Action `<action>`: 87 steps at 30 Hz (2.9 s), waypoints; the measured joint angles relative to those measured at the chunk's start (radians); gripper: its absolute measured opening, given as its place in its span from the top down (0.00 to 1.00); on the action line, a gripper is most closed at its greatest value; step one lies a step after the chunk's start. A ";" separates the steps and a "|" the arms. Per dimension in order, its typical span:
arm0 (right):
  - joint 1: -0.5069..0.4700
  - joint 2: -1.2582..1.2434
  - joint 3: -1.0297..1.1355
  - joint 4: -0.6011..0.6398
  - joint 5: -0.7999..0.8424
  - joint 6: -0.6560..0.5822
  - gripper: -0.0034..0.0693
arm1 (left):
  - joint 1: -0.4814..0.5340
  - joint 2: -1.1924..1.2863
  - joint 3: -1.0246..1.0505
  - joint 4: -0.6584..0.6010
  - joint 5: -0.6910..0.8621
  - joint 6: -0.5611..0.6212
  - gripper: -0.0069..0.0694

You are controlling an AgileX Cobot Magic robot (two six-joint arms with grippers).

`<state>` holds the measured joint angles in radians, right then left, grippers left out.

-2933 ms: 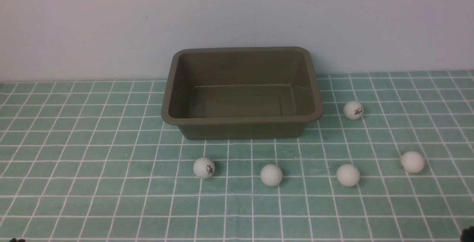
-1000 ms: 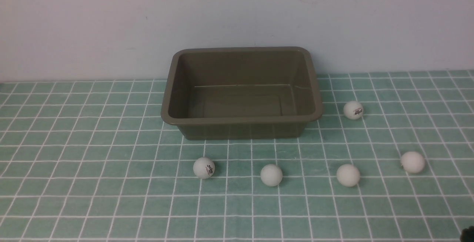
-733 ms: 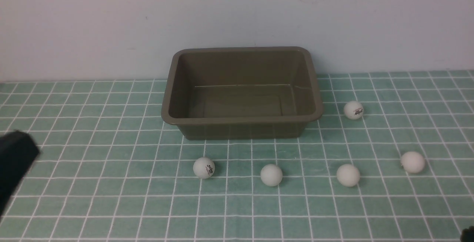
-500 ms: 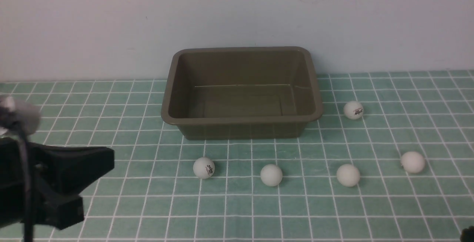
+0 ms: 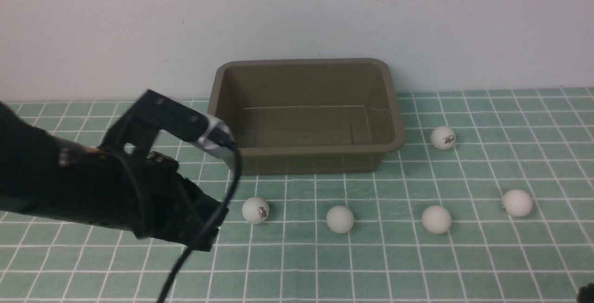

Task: Put the table tennis balls in the box on the green coffee tablecloth.
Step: 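Reach for and grasp a ping pong ball on the table beside the basket, then drop the ball into the bin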

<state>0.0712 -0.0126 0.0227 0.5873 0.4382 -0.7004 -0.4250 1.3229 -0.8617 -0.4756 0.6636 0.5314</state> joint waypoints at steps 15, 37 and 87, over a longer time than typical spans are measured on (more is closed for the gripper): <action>0.000 0.000 0.000 0.000 0.000 0.000 0.97 | -0.044 0.365 -0.281 0.441 -0.055 -0.770 0.70; 0.000 0.000 0.000 0.000 0.000 0.000 0.97 | -0.045 0.522 -0.295 0.377 -0.110 -0.771 0.22; 0.000 0.000 0.000 0.000 0.000 0.000 0.97 | -0.045 0.327 -0.298 0.326 -0.268 -0.531 0.45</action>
<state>0.0712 -0.0126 0.0227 0.5873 0.4382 -0.7004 -0.4696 1.6500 -1.1599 -0.1498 0.3961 0.0000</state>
